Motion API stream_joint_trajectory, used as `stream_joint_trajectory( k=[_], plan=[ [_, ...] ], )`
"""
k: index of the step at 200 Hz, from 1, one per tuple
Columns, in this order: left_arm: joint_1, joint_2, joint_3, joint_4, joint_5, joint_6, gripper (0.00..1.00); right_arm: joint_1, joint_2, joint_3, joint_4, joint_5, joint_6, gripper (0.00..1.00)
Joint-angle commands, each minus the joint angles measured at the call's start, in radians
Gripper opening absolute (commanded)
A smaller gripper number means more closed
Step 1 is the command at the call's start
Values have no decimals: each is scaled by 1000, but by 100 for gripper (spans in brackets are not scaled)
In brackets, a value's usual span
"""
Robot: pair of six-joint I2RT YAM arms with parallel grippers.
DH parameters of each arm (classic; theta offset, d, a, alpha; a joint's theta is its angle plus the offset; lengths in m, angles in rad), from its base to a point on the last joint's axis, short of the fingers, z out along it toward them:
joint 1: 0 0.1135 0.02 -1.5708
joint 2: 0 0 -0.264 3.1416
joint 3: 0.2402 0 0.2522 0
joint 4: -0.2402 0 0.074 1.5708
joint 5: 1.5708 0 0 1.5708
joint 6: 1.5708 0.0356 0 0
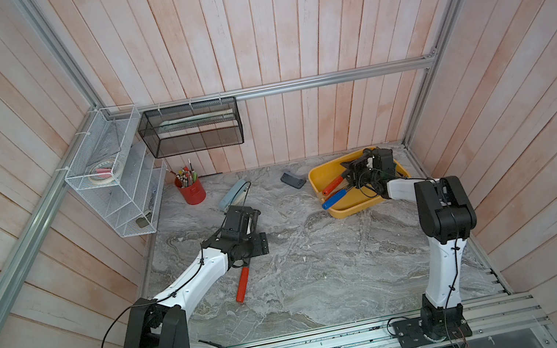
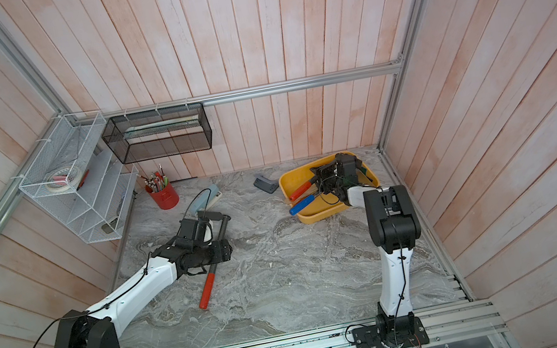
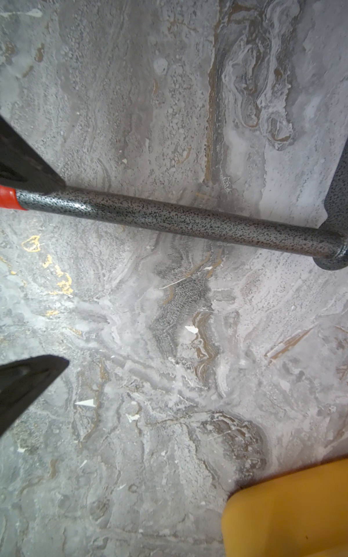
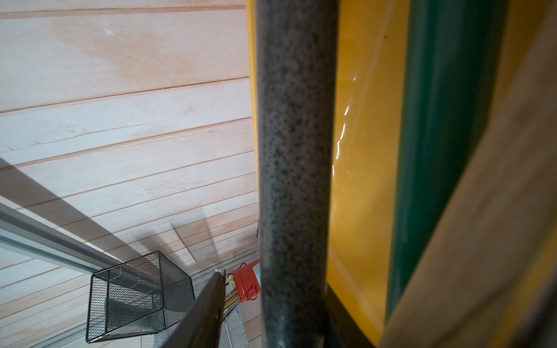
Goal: Put the small hoe into the storage box
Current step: Place the hoe in the storage box.
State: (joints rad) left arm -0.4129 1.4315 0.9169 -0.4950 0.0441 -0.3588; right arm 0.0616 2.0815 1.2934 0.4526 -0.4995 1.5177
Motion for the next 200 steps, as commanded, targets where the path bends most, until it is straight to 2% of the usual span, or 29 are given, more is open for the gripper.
stream_joint_trajectory(
  k=[1,101,161,200],
  plan=[
    [5,9,2,-2,-6,13,86,22,-56,-20,36,-36,51,48],
    [6,21,0,12,8,7,86,78,-113,-75,45,-38,68,49],
    [5,21,3,6,10,9,86,129,-174,-94,-110,26,8,57],
    [5,22,1,6,11,8,86,136,-197,-79,-192,14,-12,58]
  ],
)
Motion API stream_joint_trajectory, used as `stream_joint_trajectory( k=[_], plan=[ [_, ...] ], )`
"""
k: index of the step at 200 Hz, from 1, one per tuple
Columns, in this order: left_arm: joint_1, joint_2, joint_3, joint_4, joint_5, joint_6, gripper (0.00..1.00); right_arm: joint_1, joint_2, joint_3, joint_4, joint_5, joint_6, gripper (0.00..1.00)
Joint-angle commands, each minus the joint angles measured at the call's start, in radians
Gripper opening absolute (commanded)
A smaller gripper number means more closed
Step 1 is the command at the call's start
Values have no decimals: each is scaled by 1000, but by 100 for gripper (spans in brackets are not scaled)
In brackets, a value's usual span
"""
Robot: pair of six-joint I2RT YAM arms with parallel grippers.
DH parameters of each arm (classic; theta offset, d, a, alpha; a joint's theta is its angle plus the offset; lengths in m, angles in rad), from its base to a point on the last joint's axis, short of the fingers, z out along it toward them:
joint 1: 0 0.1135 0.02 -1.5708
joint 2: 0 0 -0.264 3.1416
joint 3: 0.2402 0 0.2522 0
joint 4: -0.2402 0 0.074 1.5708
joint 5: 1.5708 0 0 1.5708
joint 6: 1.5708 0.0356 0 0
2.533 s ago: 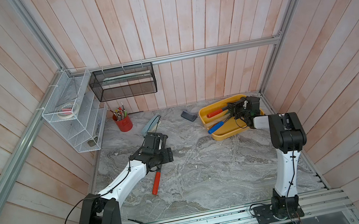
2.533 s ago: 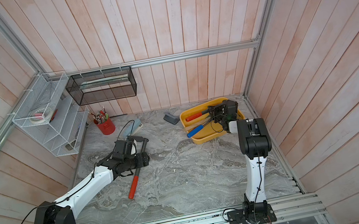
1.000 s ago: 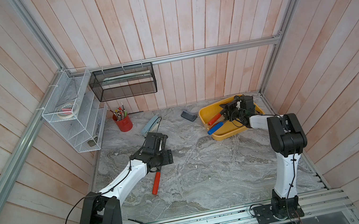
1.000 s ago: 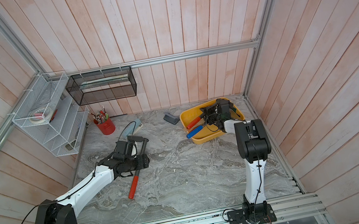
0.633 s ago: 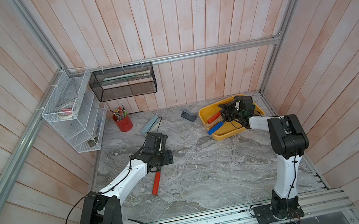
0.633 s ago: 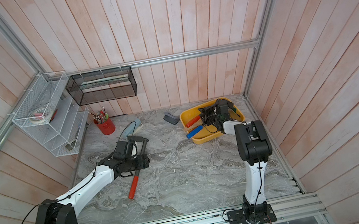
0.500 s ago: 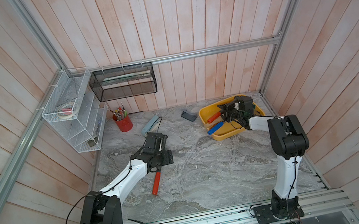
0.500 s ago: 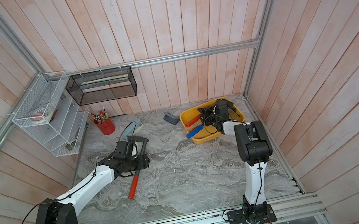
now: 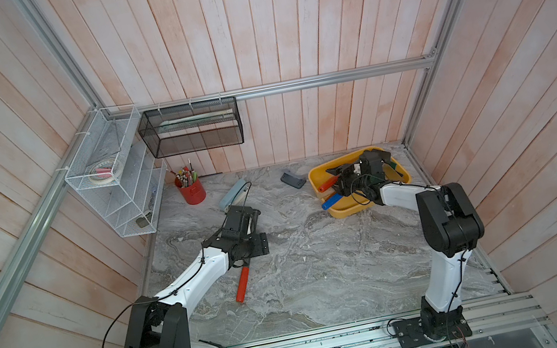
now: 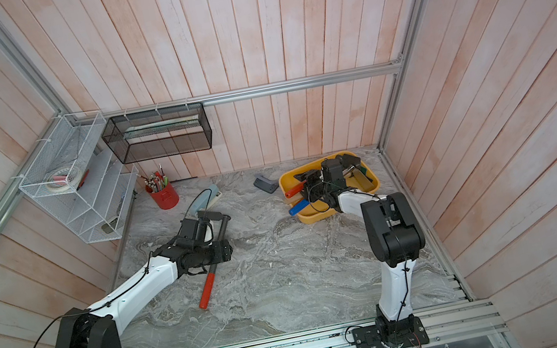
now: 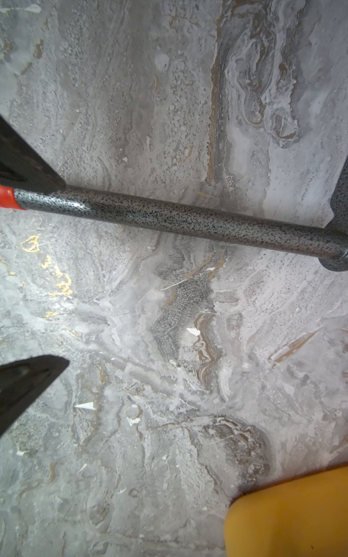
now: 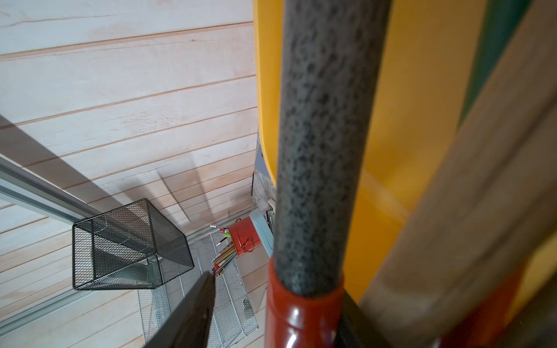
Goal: Put the small hoe into the storage box
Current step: Place the hoe in the storage box.
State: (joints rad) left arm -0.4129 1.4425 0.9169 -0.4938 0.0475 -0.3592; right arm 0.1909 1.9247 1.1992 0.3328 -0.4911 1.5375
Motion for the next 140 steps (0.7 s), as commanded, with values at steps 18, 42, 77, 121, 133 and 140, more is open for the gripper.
stream_joint_trajectory(
  k=[18,42,77,121,133,140],
  plan=[
    [5,12,-3,8,9,7,86,14,-60,1,-63,-6,-24,59],
    [5,13,-6,14,12,6,86,24,-65,21,-108,-34,-52,60],
    [6,14,-7,17,15,4,86,27,-79,20,-115,-42,-44,60],
    [5,19,-7,17,17,9,86,42,-66,49,-93,-74,1,60],
    [5,17,-5,17,17,9,86,51,-65,54,-91,-73,8,60],
    [6,18,-6,16,15,9,86,54,-67,53,-86,-70,11,60]
  ],
)
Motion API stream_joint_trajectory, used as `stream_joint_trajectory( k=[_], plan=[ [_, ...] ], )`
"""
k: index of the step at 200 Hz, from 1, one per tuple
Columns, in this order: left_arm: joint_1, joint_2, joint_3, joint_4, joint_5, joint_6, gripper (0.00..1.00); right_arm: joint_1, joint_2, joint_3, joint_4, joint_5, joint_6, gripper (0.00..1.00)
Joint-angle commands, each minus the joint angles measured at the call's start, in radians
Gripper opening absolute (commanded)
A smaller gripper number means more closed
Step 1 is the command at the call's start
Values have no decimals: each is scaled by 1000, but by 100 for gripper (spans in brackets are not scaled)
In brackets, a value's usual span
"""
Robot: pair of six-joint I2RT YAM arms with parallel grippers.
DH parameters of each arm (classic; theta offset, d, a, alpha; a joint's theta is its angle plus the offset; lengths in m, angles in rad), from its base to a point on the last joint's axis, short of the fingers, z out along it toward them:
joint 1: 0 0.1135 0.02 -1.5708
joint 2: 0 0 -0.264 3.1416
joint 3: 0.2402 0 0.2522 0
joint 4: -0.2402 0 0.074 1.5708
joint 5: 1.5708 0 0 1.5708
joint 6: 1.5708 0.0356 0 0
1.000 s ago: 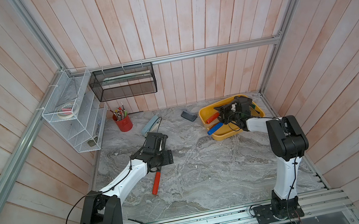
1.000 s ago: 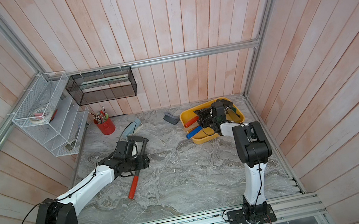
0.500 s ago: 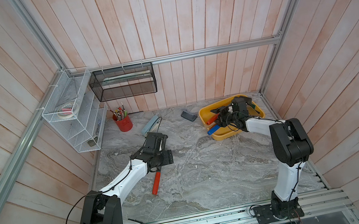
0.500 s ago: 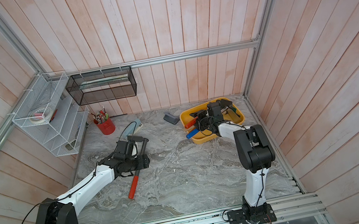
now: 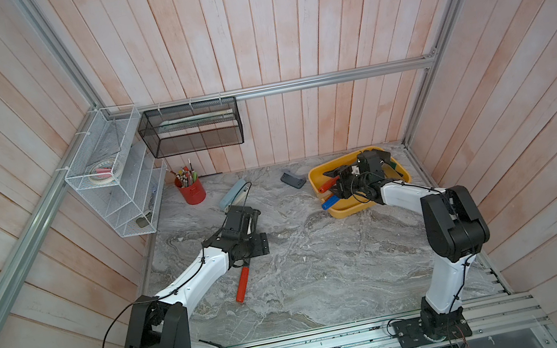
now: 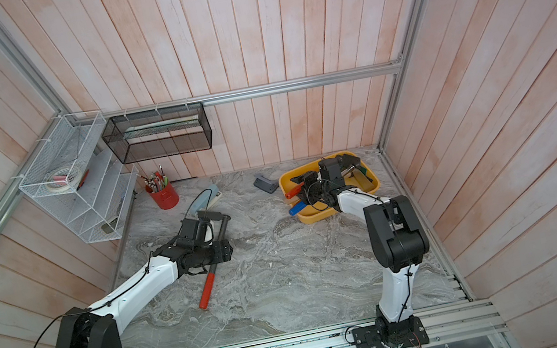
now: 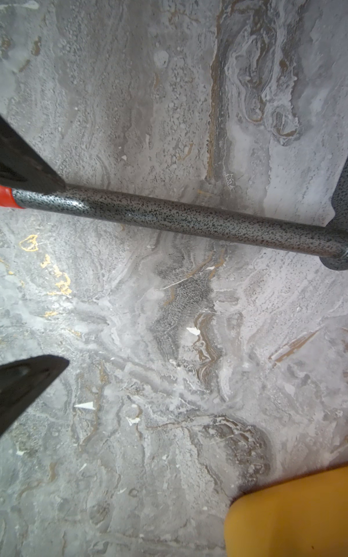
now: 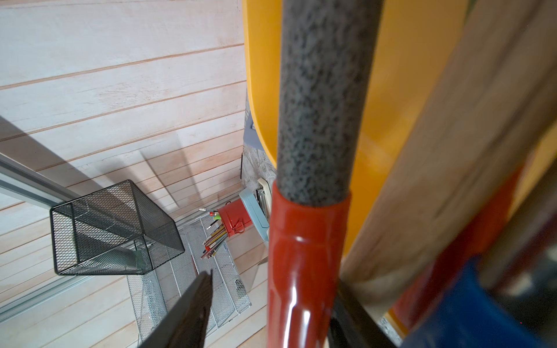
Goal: Put the small hoe into the storage box
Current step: Place the hoe in the storage box.
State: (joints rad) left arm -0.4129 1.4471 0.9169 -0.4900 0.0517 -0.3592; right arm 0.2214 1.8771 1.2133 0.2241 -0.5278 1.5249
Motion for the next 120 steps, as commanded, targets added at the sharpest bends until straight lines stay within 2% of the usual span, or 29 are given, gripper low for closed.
stream_joint_trajectory(
  k=[1,120],
  plan=[
    [5,12,-6,12,11,9,86,24,-19,39,23,-34,25,60],
    [5,19,-10,8,10,7,86,30,82,104,125,-67,106,60]
  ],
)
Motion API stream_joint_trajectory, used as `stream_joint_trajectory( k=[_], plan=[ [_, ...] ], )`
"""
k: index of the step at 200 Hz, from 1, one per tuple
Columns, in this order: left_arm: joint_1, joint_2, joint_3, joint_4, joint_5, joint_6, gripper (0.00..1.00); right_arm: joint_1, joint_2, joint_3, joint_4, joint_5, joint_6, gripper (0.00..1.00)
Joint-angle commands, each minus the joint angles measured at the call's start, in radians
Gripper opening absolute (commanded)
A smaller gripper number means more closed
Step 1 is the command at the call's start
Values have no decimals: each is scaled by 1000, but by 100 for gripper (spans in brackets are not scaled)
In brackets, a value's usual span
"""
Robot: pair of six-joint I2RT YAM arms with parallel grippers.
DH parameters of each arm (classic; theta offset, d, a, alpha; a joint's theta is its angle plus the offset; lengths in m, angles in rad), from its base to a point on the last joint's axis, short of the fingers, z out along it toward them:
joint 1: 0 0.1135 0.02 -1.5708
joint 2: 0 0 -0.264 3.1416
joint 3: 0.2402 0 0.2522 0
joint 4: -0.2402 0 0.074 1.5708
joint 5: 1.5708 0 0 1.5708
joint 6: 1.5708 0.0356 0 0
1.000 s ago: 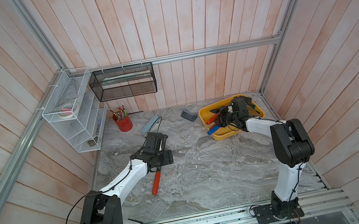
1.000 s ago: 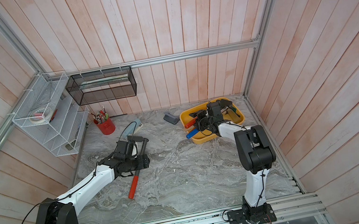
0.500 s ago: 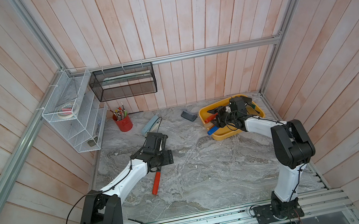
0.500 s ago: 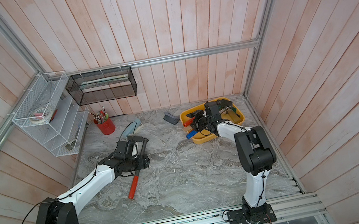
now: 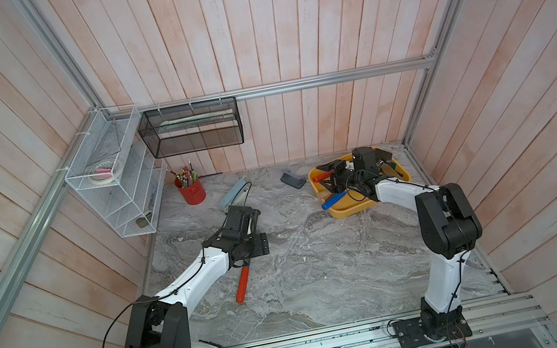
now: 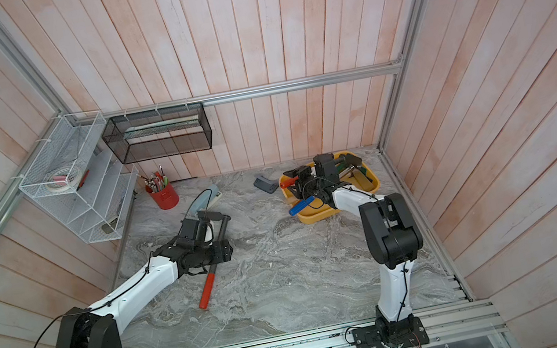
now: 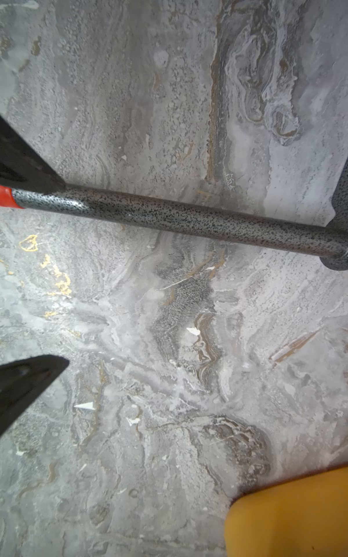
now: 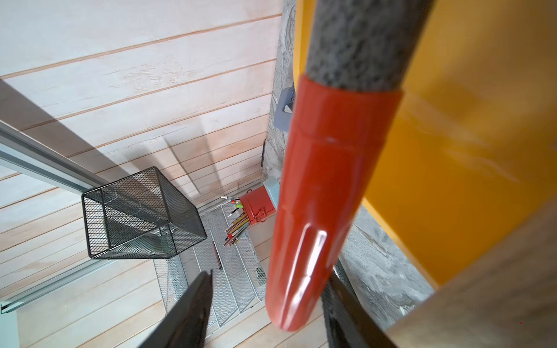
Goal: Put the small hoe into the storage box
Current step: Place the hoe in the storage box.
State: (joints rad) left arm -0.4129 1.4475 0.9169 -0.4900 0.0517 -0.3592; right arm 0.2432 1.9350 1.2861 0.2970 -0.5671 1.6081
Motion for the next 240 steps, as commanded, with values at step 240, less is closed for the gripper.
stream_joint_trajectory(
  k=[240],
  plan=[
    [47,109,45,-12,-1,9,86,5,-25,-29,141,-173,-229,60]
  ],
)
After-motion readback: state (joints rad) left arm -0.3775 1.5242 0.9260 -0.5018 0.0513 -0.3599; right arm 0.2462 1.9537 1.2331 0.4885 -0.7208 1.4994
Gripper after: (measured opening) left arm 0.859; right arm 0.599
